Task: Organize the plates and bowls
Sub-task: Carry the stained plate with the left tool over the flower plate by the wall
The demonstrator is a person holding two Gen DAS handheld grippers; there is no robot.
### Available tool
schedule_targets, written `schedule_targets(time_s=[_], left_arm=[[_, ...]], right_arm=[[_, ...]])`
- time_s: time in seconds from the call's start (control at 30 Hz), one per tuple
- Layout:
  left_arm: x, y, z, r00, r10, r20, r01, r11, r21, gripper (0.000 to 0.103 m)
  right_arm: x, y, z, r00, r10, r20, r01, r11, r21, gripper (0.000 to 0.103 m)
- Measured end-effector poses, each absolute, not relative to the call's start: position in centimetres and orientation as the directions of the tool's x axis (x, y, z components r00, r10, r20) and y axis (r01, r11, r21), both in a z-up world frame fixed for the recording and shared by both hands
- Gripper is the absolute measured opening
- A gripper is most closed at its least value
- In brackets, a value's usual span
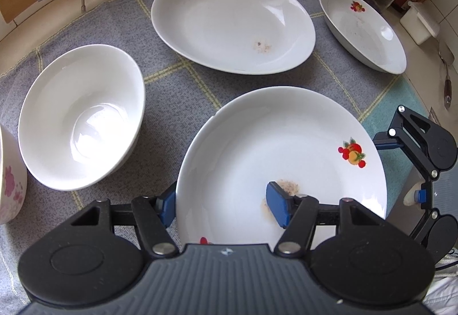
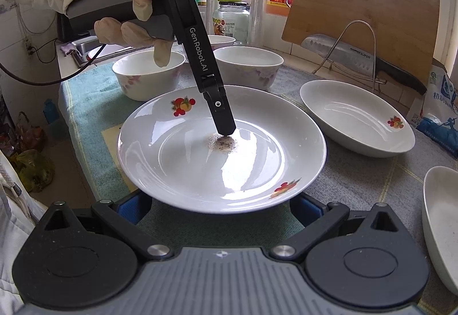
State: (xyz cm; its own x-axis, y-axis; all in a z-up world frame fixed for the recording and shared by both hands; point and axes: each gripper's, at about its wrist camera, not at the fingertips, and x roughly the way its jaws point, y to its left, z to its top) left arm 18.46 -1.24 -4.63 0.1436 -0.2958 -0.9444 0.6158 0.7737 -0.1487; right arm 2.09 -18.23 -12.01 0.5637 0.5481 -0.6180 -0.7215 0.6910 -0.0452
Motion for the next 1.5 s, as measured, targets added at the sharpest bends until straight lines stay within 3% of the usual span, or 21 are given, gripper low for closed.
schedule_targets(time_s=[0.57,1.5], left_arm=[[19.0,-5.3,-1.2,0.181,-0.339,-0.923,0.677,0.724,-0.133,0.062],[24.3,-20.8,-0.2,0.142,-0.418,-0.897,0.825,0.551,-0.126,0.062]], right_arm=[[2.8,-21.2,-9.8,0.590,0.497,-0.636,-0.685,0.726,-0.068,0.103],[6.1,-33.0,-8.1,0.674,0.333,-0.660,-0.523,0.846,-0.107,0.103]])
